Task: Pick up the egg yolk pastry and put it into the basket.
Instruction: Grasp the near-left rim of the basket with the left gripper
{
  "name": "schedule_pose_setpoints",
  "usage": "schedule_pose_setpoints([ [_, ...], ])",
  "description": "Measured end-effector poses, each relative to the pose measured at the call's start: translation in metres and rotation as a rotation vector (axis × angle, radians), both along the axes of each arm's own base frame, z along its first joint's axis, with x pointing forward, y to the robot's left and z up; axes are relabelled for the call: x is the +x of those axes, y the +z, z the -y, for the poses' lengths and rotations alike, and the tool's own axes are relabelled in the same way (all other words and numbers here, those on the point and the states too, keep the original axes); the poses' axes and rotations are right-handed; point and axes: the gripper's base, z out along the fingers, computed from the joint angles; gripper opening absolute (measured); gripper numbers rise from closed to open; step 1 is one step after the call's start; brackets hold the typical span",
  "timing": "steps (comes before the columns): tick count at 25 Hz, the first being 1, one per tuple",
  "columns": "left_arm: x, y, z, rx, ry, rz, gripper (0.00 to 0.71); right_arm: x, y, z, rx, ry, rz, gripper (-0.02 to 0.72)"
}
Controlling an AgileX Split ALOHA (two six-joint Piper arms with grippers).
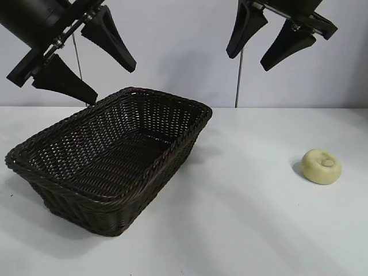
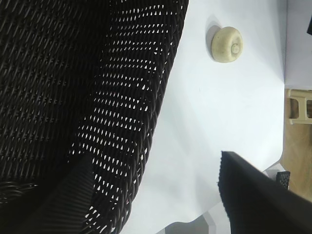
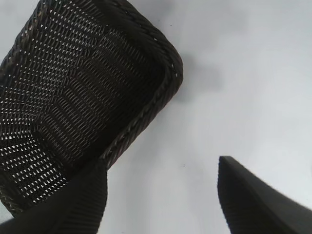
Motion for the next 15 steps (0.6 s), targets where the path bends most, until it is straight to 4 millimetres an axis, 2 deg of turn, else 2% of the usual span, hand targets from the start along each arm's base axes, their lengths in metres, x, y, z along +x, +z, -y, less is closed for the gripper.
schedule_pose_setpoints([
  [5,-0.001,-0.001,-0.001,-0.004,0.123,-0.117,0.518,0.000,0.000,0.000,0.002,0.000,-0.001,0.474],
  [10,-0.001,-0.006,-0.009,0.065,0.276,-0.217,0.519,0.000,0.000,0.000,0.002,0.000,-0.001,0.474],
  [15,-0.007,0.009,-0.022,0.135,0.427,-0.211,0.519,0.000,0.000,0.000,0.003,0.000,-0.001,0.474],
])
